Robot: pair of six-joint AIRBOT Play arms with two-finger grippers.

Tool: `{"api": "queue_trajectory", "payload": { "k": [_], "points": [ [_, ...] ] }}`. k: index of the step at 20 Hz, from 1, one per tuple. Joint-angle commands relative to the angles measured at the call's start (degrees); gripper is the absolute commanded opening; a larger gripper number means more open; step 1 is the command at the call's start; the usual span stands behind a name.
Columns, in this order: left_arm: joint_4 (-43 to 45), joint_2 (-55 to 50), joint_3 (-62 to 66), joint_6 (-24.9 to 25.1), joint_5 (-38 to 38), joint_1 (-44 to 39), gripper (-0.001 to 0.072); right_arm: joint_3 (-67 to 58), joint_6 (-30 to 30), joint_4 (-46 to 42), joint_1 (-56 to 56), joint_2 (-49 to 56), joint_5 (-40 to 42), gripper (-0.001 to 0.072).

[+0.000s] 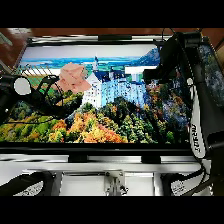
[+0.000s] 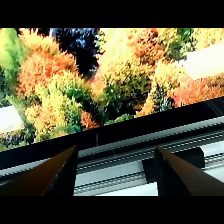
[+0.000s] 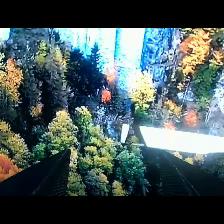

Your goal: Fold the shirts.

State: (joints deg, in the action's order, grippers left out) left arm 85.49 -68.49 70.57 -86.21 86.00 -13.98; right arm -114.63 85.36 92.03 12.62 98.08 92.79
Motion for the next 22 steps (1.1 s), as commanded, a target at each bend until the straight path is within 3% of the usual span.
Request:
{"api": "queue_trajectory", "payload": {
  "k": [1,18,22],
  "points": [
    [0.00,0.04,-0.02,0.00,-0.02,0.02,0.0539,0.00,0.00,0.02,0.04,0.02,-0.02,0.0661],
    [-0.02,0.04,-0.02,-0.02,-0.04,0.02,0.0540,0.00,0.00,0.00,0.04,0.02,-0.02,0.0661],
    [-0.48,-1.03,-0.02,-0.02,-5.49,-0.04,0.0539,0.00,0.00,-0.02,0.04,0.02,-2.16,0.0661]
  ]
}}
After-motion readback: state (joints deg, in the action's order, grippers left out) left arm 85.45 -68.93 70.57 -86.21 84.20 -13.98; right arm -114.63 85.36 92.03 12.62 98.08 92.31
